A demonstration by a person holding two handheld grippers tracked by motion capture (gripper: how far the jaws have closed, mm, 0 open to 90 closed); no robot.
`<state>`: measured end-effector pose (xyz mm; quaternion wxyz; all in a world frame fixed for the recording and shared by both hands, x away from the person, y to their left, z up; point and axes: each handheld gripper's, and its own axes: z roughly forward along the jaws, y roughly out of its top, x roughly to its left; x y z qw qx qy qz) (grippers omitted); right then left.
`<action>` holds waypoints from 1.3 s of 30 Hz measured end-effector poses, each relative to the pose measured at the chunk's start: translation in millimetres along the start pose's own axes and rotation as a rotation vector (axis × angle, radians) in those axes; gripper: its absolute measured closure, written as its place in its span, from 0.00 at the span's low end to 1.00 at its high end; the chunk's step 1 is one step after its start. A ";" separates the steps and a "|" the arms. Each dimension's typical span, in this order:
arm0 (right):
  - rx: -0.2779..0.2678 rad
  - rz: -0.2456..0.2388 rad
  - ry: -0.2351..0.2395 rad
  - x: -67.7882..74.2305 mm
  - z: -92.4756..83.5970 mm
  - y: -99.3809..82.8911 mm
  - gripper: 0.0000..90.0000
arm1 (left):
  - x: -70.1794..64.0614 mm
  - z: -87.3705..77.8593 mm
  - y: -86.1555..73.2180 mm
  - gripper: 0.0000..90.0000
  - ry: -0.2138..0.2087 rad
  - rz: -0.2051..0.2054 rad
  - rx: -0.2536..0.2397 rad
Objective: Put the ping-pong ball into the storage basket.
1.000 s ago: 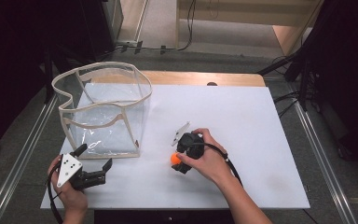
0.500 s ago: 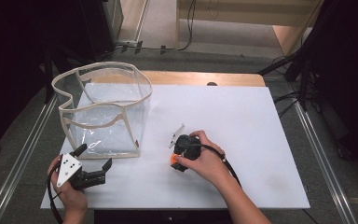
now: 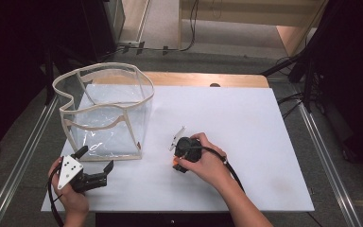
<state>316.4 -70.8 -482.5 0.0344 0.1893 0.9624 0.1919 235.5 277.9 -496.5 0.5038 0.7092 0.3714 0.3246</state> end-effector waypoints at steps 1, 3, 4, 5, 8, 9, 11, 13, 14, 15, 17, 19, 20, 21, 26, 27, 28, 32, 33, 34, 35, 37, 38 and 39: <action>-0.004 0.006 0.000 0.2 0.5 0.2 0.45 | 0.1 0.0 0.0 0.00 0.000 0.000 0.000; 0.005 0.001 -0.001 -0.8 0.8 0.3 0.48 | 0.2 -0.1 0.0 0.00 -0.001 -0.001 -0.001; 0.007 0.000 -0.001 -1.1 1.3 0.1 0.49 | 0.2 0.0 0.0 0.00 -0.001 0.000 0.000; 0.011 0.005 -0.001 -1.1 1.5 0.0 0.50 | 0.2 0.0 0.0 0.00 -0.001 0.000 0.000; 0.008 0.006 0.004 -2.1 1.1 -0.2 0.52 | 0.2 0.0 0.0 0.00 0.000 0.000 0.000; 0.005 0.004 0.009 -2.4 1.1 -0.1 0.52 | 0.2 0.0 0.0 0.00 0.000 -0.001 0.000; 0.012 0.005 0.013 -1.7 0.8 0.4 0.53 | 0.2 0.0 0.0 0.00 0.000 0.000 0.000; 0.010 0.009 0.016 -1.4 0.8 0.5 0.53 | 0.0 0.0 0.0 0.00 0.000 0.000 0.000; 0.011 0.004 0.017 -1.7 0.6 0.5 0.53 | 0.0 0.1 0.0 0.00 0.000 0.000 0.000; 0.011 0.004 0.019 -1.7 0.4 0.5 0.53 | -0.1 0.1 0.0 0.00 0.001 0.000 0.000; 0.010 0.004 0.023 -1.9 -0.3 0.7 0.53 | -0.1 0.0 0.0 0.00 0.001 0.000 0.000; 0.009 -0.004 0.021 -3.0 -1.6 0.9 0.53 | -0.1 0.0 0.0 0.00 0.001 0.000 0.000; 0.005 -0.006 0.021 -3.4 -2.3 1.1 0.53 | -0.2 0.0 0.0 0.00 0.001 0.000 0.001; 0.000 0.001 0.023 -3.5 -2.9 1.4 0.53 | -0.2 0.0 0.0 0.00 0.002 0.002 0.001; 0.003 -0.002 0.029 -5.9 -7.4 3.1 0.53 | -0.2 0.1 0.0 0.00 0.002 0.002 0.002; 0.003 -0.006 0.027 -6.4 -8.3 3.7 0.53 | -0.2 0.0 0.1 0.00 0.002 0.002 0.002; 0.002 -0.004 0.026 -6.6 -9.3 4.4 0.53 | -0.3 0.0 0.1 0.00 0.001 0.002 0.002; -0.004 -0.008 0.028 -9.1 -13.5 6.5 0.53 | -0.4 0.1 0.1 0.00 0.001 0.003 0.002; -0.001 -0.007 0.029 -9.8 -14.9 7.0 0.53 | -0.3 0.0 0.1 0.00 0.001 0.003 0.002; -0.001 0.002 0.033 -10.2 -15.8 7.4 0.53 | -0.3 0.0 0.1 0.00 0.002 0.002 0.002; -0.008 -0.004 0.032 -11.5 -16.3 7.7 0.53 | -0.3 0.0 0.0 0.00 0.002 0.002 0.002; -0.003 0.004 0.035 -12.2 -18.6 8.9 0.53 | -0.4 0.1 0.1 0.00 0.002 0.003 0.002; -0.009 0.002 0.041 -13.2 -19.5 9.6 0.53 | -0.5 0.2 0.1 0.00 0.002 0.003 0.002; -0.005 -0.004 0.042 -13.9 -20.7 10.1 0.53 | -0.5 0.2 0.1 0.00 0.002 0.003 0.002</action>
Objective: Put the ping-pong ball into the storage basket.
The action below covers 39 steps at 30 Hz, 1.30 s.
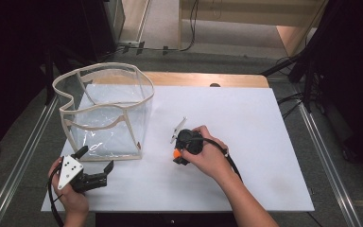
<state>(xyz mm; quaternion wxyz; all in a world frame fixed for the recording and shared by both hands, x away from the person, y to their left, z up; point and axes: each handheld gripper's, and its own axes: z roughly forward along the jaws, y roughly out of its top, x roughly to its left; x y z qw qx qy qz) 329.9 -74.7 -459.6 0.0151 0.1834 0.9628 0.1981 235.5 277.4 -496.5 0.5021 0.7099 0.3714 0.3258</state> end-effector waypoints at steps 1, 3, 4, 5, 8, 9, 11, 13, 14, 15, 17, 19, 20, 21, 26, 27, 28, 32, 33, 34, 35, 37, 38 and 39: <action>-0.003 0.000 -0.004 -0.4 -0.8 0.5 0.53 | 0.0 0.0 0.0 0.00 0.000 0.000 0.000; 0.000 0.003 -0.004 -1.7 -2.8 1.2 0.53 | 0.1 0.0 0.0 0.00 0.000 0.000 0.000; -0.003 0.000 -0.001 -2.6 -3.4 1.8 0.53 | 0.0 0.0 0.0 0.00 0.000 0.000 0.000; -0.004 0.002 -0.002 -2.9 -3.8 1.9 0.53 | -0.1 0.0 0.0 0.00 0.000 0.000 0.000; -0.006 0.000 0.003 -3.7 -5.4 2.5 0.53 | -0.1 0.2 0.0 0.00 0.000 0.001 0.000; -0.002 0.002 0.001 -3.8 -5.8 2.6 0.53 | -0.1 0.2 0.0 0.00 0.000 0.001 0.000; 0.003 -0.002 0.002 -4.6 -7.1 3.5 0.53 | 0.0 0.0 0.0 0.00 -0.001 0.000 0.000; 0.004 0.000 0.002 -5.2 -9.2 4.7 0.53 | 0.2 -0.1 0.0 0.00 -0.001 0.000 0.000; 0.004 0.001 0.002 -5.4 -10.7 5.4 0.53 | 0.2 0.0 0.0 0.00 -0.001 0.000 0.000; -0.001 -0.004 0.002 -6.1 -11.7 6.2 0.53 | 0.1 0.1 0.0 0.00 -0.001 0.000 0.000; 0.002 -0.008 0.000 -6.9 -15.1 8.0 0.53 | 0.0 0.1 0.0 0.00 -0.001 0.000 0.000; -0.009 -0.004 0.001 -7.4 -17.1 9.8 0.53 | 0.1 0.1 0.0 0.00 -0.001 0.000 0.000; -0.011 -0.009 0.002 -7.9 -18.3 10.8 0.53 | 0.1 0.1 0.0 0.00 -0.001 0.000 0.000; -0.005 -0.003 0.002 -7.7 -19.9 11.8 0.53 | 0.1 0.1 0.0 0.00 -0.001 -0.001 0.000; -0.011 -0.008 0.005 -9.1 -24.2 14.8 0.53 | 0.2 0.1 0.0 0.00 -0.002 0.000 0.000; -0.006 -0.015 0.002 -9.9 -25.0 15.3 0.53 | 0.2 0.1 0.0 0.00 -0.002 -0.001 0.000; -0.005 -0.018 0.002 -10.5 -25.6 15.6 0.53 | 0.2 0.0 0.0 0.00 -0.002 -0.001 0.000; -0.010 -0.010 0.004 -11.3 -28.7 17.3 0.53 | 0.2 0.1 0.0 0.00 -0.002 -0.001 0.000; -0.015 -0.022 0.006 -12.2 -29.3 17.9 0.53 | 0.2 0.1 0.0 0.00 -0.002 -0.001 0.000; -0.014 -0.024 0.007 -12.5 -30.1 18.3 0.53 | 0.1 0.2 0.0 0.00 -0.002 0.000 0.001; -0.008 -0.014 0.009 -12.0 -31.3 18.9 0.53 | 0.1 0.2 0.0 0.00 -0.002 -0.001 0.000; -0.011 -0.016 0.009 -12.6 -32.6 19.7 0.53 | 0.1 0.1 0.0 0.00 -0.002 -0.001 0.000; -0.010 -0.015 0.011 -12.7 -33.3 20.0 0.53 | 0.2 0.2 0.0 0.00 -0.002 -0.001 0.000; -0.011 -0.019 0.008 -13.0 -33.6 20.2 0.53 | 0.2 0.2 0.0 0.00 -0.002 -0.001 0.000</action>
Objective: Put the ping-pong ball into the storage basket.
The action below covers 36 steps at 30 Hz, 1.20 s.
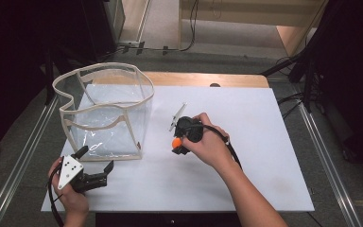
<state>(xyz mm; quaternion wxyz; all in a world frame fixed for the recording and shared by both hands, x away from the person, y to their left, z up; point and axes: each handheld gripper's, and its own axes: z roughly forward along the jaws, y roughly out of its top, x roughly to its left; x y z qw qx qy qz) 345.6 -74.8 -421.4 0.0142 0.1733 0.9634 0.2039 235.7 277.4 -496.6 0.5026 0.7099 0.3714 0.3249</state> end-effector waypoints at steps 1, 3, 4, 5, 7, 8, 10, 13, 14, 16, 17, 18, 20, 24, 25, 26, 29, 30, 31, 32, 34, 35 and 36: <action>-0.002 0.004 0.003 0.3 -0.3 0.1 0.53 | -0.1 0.0 0.0 0.00 0.000 0.000 0.000; 0.001 0.005 0.006 0.4 -0.3 0.4 0.53 | -0.1 0.0 0.0 0.00 0.001 0.001 0.001; 0.004 0.006 0.007 0.6 -0.1 0.5 0.53 | -0.1 0.0 0.0 0.00 0.000 0.001 0.000; 0.005 0.006 0.007 0.5 -0.1 0.6 0.53 | -0.1 -0.1 0.0 0.00 0.000 0.001 0.001; 0.004 0.007 0.005 0.1 -0.3 0.9 0.53 | 0.0 -0.2 0.0 0.00 -0.001 0.000 0.001; 0.005 0.008 0.007 0.0 -0.6 1.2 0.53 | 0.0 -0.2 0.0 0.00 0.000 0.000 0.001; 0.014 0.011 0.007 0.2 -2.0 2.2 0.53 | -0.1 -0.1 0.0 0.00 0.000 0.001 0.001; 0.007 -0.003 0.008 -1.2 -3.5 3.5 0.53 | -0.2 0.0 0.0 0.00 -0.001 0.001 0.000; 0.006 -0.003 0.006 -1.6 -4.0 3.9 0.53 | -0.1 -0.1 0.0 0.00 0.000 0.001 0.001; 0.011 0.004 0.009 -1.7 -5.0 4.9 0.53 | -0.1 0.0 0.0 0.00 0.000 0.001 0.001; 0.009 0.004 0.007 -2.0 -5.4 5.3 0.53 | -0.2 0.1 0.0 0.00 -0.001 0.000 0.000; 0.011 0.005 0.009 -2.3 -5.8 5.7 0.53 | -0.2 0.1 0.0 0.00 -0.001 0.001 0.000; 0.014 0.008 0.014 -3.0 -6.3 6.5 0.53 | -0.2 0.2 0.0 0.00 -0.002 0.001 0.000; 0.017 0.007 0.021 -5.2 -8.0 7.9 0.53 | -0.1 0.1 0.0 0.00 -0.001 0.000 0.001; 0.014 0.006 0.021 -5.9 -8.3 8.3 0.53 | -0.2 0.1 0.0 0.00 -0.002 0.000 0.001; 0.014 0.008 0.023 -6.1 -8.7 8.7 0.53 | -0.1 0.2 0.0 0.00 -0.003 0.000 0.000; 0.019 0.007 0.023 -6.5 -9.9 10.5 0.53 | -0.2 0.1 0.0 0.00 -0.003 0.001 0.001; 0.025 0.001 0.022 -6.8 -10.2 11.2 0.53 | -0.2 0.2 0.0 0.00 -0.003 0.001 0.001; 0.025 0.001 0.020 -7.0 -10.3 11.6 0.53 | -0.2 0.1 0.0 0.00 -0.003 0.001 0.001; 0.029 0.003 0.020 -7.0 -10.9 12.0 0.53 | -0.2 0.1 0.0 0.00 -0.003 0.000 0.001; 0.032 0.004 0.018 -7.5 -11.8 12.9 0.53 | -0.3 0.2 0.0 0.00 -0.002 0.001 0.001; 0.027 -0.004 0.019 -8.3 -11.9 13.4 0.53 | -0.3 0.2 0.0 0.00 -0.002 0.001 0.001; 0.034 -0.002 0.020 -8.4 -12.8 13.9 0.53 | -0.3 0.2 0.0 0.00 -0.002 0.001 0.001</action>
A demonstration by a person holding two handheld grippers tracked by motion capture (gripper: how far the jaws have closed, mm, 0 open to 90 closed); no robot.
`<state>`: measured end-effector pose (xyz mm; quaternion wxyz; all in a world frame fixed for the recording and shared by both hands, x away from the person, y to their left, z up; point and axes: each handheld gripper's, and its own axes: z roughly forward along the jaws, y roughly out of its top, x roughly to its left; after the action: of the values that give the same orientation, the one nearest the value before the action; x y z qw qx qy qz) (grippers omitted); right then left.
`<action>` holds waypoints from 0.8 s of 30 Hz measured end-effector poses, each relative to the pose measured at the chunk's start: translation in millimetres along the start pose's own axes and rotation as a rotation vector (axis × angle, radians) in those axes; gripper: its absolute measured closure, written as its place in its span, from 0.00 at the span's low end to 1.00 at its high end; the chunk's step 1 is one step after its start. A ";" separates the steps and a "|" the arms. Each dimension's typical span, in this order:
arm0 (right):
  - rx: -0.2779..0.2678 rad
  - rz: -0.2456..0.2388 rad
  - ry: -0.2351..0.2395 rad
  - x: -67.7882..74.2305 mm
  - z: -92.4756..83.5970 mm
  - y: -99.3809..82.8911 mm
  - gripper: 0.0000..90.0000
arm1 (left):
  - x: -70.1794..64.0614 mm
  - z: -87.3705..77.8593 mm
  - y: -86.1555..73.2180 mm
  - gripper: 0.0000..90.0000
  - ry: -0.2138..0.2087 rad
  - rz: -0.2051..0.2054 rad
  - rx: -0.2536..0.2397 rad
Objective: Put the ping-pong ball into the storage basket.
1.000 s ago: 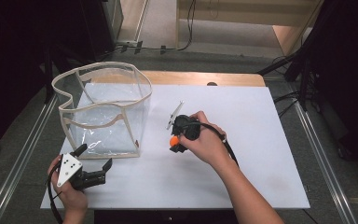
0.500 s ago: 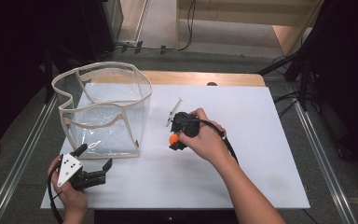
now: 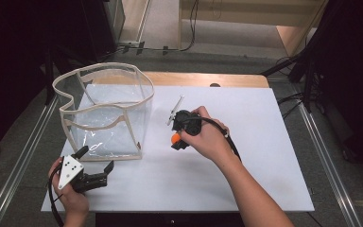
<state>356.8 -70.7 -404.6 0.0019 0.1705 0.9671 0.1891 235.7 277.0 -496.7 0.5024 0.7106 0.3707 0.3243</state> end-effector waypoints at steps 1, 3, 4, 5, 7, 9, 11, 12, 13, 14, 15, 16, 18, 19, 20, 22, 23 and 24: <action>-0.001 0.004 -0.001 -0.2 -0.6 0.4 0.53 | 0.0 0.0 0.0 0.00 0.000 0.000 0.000; -0.010 0.006 0.002 -1.3 -1.8 1.1 0.53 | -0.1 -0.1 0.0 0.00 0.000 0.000 0.000; -0.008 0.010 0.006 -1.8 -2.8 1.4 0.53 | -0.1 0.0 0.0 0.00 0.000 0.000 0.001; -0.012 0.010 0.009 -2.4 -3.1 1.8 0.53 | -0.1 0.0 0.0 0.00 0.000 0.000 0.001; -0.016 0.007 0.010 -4.1 -4.2 2.3 0.53 | -0.2 -0.1 0.0 0.00 0.000 -0.001 0.001; -0.015 0.016 0.016 -4.6 -5.5 3.1 0.53 | -0.2 -0.2 0.0 0.00 -0.001 0.000 0.001; -0.017 0.007 0.015 -6.0 -6.6 3.8 0.53 | -0.2 -0.2 0.0 0.00 -0.001 0.000 0.002; -0.019 0.010 0.017 -6.2 -7.1 4.2 0.53 | -0.2 -0.2 0.0 0.00 -0.001 0.001 0.002; -0.017 0.010 0.016 -6.6 -7.9 4.8 0.53 | -0.2 -0.1 0.0 0.00 -0.001 0.000 0.002; -0.018 0.014 0.017 -6.7 -8.5 5.2 0.53 | -0.2 -0.2 0.0 0.00 0.000 0.001 0.003; -0.018 0.007 0.015 -7.6 -9.2 5.7 0.53 | -0.2 -0.2 0.0 0.00 -0.001 0.000 0.002; -0.022 0.015 0.016 -7.4 -9.8 6.1 0.53 | -0.2 -0.2 0.0 0.00 -0.001 0.000 0.002; -0.026 0.013 0.016 -8.3 -11.3 7.2 0.53 | -0.2 -0.2 0.1 0.00 0.000 0.001 0.004; -0.031 0.010 0.018 -8.9 -11.6 7.7 0.53 | -0.3 -0.2 0.1 0.00 -0.001 0.001 0.003; -0.031 0.007 0.019 -9.5 -12.5 8.3 0.53 | -0.3 -0.2 0.0 0.00 0.000 0.001 0.004; -0.035 0.008 0.021 -10.6 -14.4 9.6 0.53 | -0.4 -0.1 0.0 0.00 -0.001 0.000 0.002; -0.041 0.010 0.028 -11.1 -15.2 10.2 0.53 | -0.3 -0.1 0.0 0.00 -0.002 0.001 0.003; -0.043 0.012 0.031 -11.8 -16.7 10.9 0.53 | -0.3 -0.1 0.0 0.00 -0.002 0.000 0.004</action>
<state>370.4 -71.2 -385.8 -0.0106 0.1730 0.9616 0.2126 235.5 276.8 -496.7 0.5015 0.7119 0.3707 0.3229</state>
